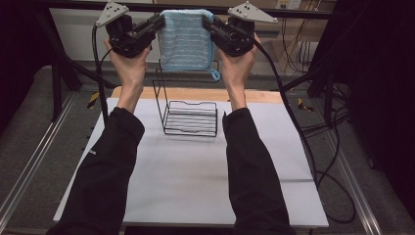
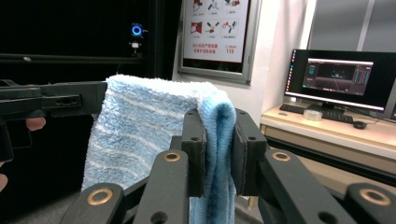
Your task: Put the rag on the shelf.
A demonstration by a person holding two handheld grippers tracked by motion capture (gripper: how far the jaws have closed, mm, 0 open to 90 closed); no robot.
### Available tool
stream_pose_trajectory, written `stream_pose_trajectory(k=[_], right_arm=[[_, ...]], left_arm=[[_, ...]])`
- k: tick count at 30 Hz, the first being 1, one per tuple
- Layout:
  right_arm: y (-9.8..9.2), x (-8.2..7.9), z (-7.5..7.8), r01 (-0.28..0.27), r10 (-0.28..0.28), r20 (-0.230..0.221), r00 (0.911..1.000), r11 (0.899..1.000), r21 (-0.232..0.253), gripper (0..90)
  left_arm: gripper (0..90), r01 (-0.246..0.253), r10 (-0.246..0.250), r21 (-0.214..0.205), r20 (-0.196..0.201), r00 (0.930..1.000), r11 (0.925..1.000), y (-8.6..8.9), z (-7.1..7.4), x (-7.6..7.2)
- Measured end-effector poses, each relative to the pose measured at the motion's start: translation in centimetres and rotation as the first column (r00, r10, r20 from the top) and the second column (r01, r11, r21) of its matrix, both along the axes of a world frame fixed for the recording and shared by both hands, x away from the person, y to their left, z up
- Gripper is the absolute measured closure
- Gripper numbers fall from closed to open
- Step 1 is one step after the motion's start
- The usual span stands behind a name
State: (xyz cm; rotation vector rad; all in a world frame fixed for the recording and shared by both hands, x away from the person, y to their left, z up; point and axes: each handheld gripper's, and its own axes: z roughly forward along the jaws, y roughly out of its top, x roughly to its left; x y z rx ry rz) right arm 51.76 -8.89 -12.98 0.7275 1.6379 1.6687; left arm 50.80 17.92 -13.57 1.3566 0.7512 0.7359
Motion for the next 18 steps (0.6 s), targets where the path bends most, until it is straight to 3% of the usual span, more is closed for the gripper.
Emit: stream_pose_trajectory(k=[11,18], right_arm=[[1.1,1.0,-1.6,0.01,-0.011,-0.04,0.9991,1.0,-0.018,78.0],[0.7,1.5,-2.9,0.026,-0.027,-0.065,0.9975,0.999,-0.022,78.1]], left_arm=[[83.3,-0.007,0.008,0.028,-0.047,0.9988,0.9996,0.8,-1.5,1.2],[83.2,0.004,0.001,0.065,-0.074,0.9973,0.9979,0.1,-2.6,1.8]])
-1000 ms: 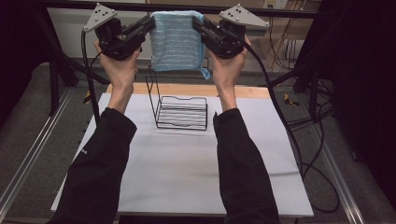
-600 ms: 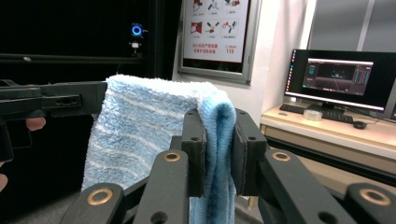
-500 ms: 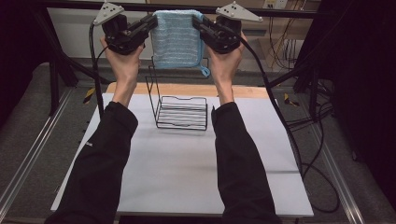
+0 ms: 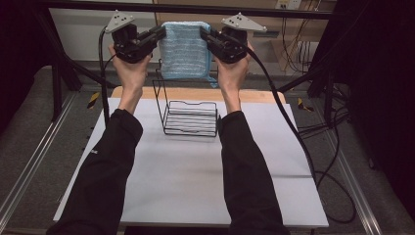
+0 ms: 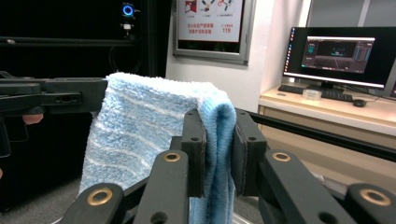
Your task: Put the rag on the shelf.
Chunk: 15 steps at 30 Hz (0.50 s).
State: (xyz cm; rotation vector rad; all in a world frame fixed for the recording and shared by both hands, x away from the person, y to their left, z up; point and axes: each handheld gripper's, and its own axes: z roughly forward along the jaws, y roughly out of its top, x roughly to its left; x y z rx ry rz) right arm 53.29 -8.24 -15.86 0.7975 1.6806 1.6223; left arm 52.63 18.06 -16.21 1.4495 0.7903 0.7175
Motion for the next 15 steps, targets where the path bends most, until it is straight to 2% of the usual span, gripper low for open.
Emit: stream_pose_trajectory(k=[3,5,10,15], right_arm=[[-0.1,0.2,-0.6,0.001,-0.001,-0.01,1.0,1.0,-0.005,78.1],[-0.3,0.3,-1.1,-0.001,0.001,-0.012,0.9999,1.0,-0.009,78.1],[-0.4,0.2,-2.2,-0.007,0.007,-0.031,0.9995,1.0,-0.012,78.1],[-0.4,-0.3,-3.4,-0.019,0.018,-0.046,0.9988,1.0,-0.018,78.1]], left_arm=[[83.3,-0.006,0.006,0.03,-0.008,0.9999,0.9995,-0.4,-0.4,0.2],[83.3,-0.001,0.001,0.025,-0.004,1.0,0.9997,-0.4,-0.8,0.2],[83.1,0.007,-0.006,0.031,-0.027,0.9996,0.9995,-0.2,-2.0,0.3],[83.1,0.03,-0.029,0.033,-0.037,0.9989,0.999,0.3,-3.4,-0.3]])
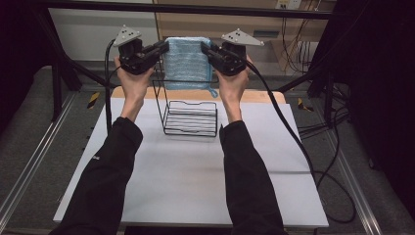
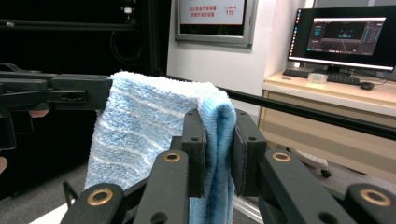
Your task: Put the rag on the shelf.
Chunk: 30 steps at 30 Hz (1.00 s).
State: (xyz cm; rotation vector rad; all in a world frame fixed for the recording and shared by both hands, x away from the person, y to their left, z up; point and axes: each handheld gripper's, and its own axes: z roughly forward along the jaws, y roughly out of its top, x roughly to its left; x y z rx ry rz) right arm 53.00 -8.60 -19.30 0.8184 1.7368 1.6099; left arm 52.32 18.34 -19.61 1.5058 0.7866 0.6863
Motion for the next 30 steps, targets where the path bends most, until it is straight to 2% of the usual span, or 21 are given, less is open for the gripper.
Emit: stream_pose_trajectory(k=[6,15,21,30], right_arm=[[0.0,-0.7,-1.7,-0.024,0.024,-0.013,0.9996,1.0,0.0,78.1],[-0.4,-1.8,-3.2,-0.047,0.046,-0.024,0.9986,0.999,-0.015,78.0],[-0.6,-2.4,-3.3,-0.065,0.065,-0.014,0.9978,0.998,-0.028,78.0],[-0.6,-3.0,-3.3,-0.102,0.101,-0.019,0.9947,0.994,-0.051,77.9]], left_arm=[[83.0,0.018,-0.018,0.018,-0.009,0.9998,0.9997,0.4,-1.2,-0.7],[82.9,0.044,-0.043,0.057,-0.026,0.9987,0.9974,0.5,-2.1,-1.5],[82.7,0.061,-0.06,0.073,-0.012,0.9981,0.9955,0.8,-2.2,-2.4],[82.5,0.101,-0.099,0.089,-0.026,0.9948,0.991,1.5,-2.9,-3.2]])
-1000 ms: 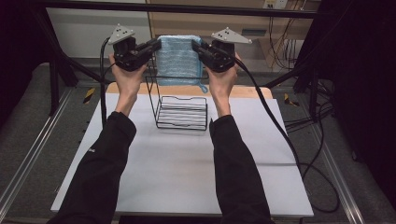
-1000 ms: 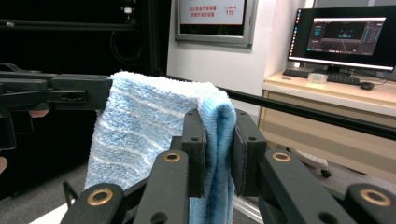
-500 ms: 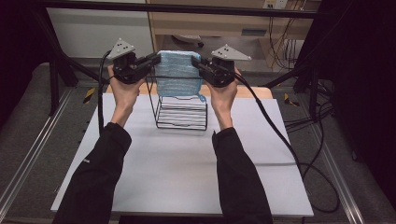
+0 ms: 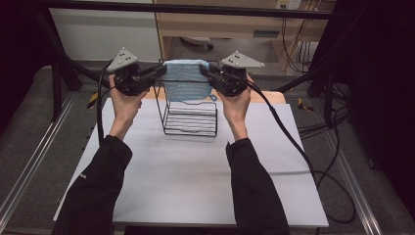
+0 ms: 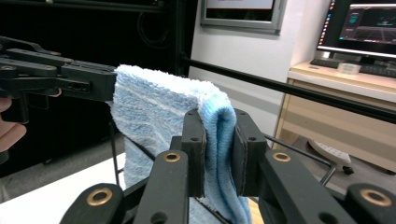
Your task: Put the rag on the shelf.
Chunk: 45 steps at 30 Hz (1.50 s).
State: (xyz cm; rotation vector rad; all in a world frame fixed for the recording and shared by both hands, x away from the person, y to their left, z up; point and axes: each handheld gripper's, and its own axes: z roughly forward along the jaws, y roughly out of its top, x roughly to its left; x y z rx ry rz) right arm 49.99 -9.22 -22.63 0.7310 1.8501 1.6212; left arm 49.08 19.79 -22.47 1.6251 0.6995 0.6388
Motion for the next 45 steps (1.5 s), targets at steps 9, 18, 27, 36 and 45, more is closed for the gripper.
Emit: stream_pose_trajectory(k=[9,18,27,36,45], right_arm=[[-0.3,-0.8,0.0,-0.045,0.044,-0.025,0.9987,0.998,-0.039,77.8],[-0.6,-1.2,-0.3,-0.088,0.084,-0.069,0.9941,0.995,-0.054,78.0],[-0.8,-1.4,-0.8,-0.11,0.105,-0.074,0.9917,0.991,-0.074,78.2],[-0.8,-1.6,-1.0,-0.117,0.111,-0.07,0.9913,0.99,-0.083,77.8],[-0.9,-1.7,-1.3,-0.127,0.12,-0.075,0.9899,0.988,-0.089,76.8]], left_arm=[[82.5,0.017,-0.017,0.02,-0.03,0.9994,0.9997,0.1,-0.1,-0.9],[80.9,0.02,-0.019,0.025,-0.067,0.9976,0.9995,0.2,-0.3,-1.6],[76.2,-0.047,0.038,-0.07,-0.129,0.9909,0.9964,1.4,2.0,-1.1],[85.7,-0.072,0.068,-0.019,-0.182,0.9809,0.9972,-0.7,3.6,0.7],[89.4,-0.021,0.03,0.046,-0.198,0.9797,0.9987,-1.8,2.4,0.3]])
